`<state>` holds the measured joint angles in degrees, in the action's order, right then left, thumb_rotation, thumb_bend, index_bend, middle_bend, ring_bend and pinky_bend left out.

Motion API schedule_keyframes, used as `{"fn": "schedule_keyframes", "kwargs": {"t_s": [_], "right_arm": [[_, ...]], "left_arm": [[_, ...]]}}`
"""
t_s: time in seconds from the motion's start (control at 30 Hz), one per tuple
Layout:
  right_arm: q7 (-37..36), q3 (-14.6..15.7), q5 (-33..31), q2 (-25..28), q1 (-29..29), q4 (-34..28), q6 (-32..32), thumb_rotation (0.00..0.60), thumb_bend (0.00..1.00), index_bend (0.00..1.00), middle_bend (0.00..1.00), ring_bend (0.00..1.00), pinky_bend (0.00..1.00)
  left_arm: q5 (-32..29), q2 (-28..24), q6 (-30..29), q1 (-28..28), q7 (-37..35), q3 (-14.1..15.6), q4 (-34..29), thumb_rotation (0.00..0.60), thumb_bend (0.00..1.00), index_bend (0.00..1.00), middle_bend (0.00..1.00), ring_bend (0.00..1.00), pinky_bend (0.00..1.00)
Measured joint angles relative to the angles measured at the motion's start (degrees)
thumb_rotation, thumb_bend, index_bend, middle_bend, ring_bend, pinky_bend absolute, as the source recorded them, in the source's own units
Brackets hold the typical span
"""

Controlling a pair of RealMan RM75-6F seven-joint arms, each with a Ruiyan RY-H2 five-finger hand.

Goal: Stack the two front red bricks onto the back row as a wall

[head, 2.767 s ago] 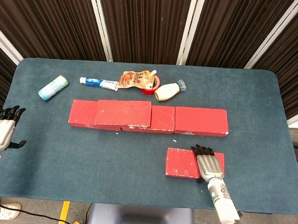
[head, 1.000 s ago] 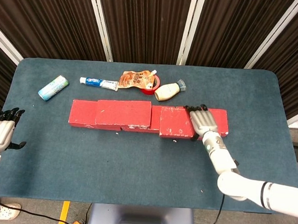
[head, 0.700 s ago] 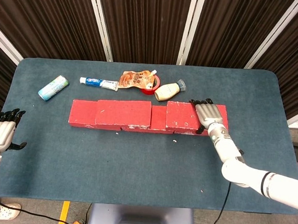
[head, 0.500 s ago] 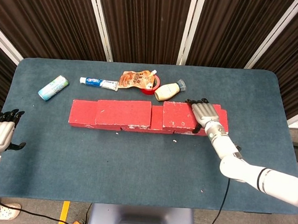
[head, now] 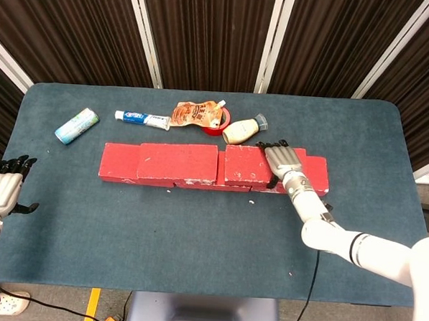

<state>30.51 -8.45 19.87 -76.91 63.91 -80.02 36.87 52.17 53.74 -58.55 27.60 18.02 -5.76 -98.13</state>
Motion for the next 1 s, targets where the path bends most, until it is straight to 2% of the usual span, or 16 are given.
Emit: {"fn": "schedule_keyframes", "kwargs": {"t_s": [0.43, 1.0], "right_arm": [[-0.6, 2.4, -2.8, -2.6, 3.2, 2.5, 0.1, 0.6, 0.18, 0.21, 0.33, 0.27, 0.0], [0.2, 3.9, -5.5, -3.4, 6.1, 3.0, 0.8, 0.6, 0.18, 0.22, 0.33, 0.27, 0.0]], "left_arm": [[0.3, 0.0, 0.4, -0.5, -1.5, 0.1, 1.3, 0.6, 0.22, 0.0, 0.0, 0.0, 0.02], [0.7, 0.5, 1.3, -0.6, -2.6, 0.1, 2.8, 0.6, 0.22, 0.0, 0.0, 0.0, 0.02]]}}
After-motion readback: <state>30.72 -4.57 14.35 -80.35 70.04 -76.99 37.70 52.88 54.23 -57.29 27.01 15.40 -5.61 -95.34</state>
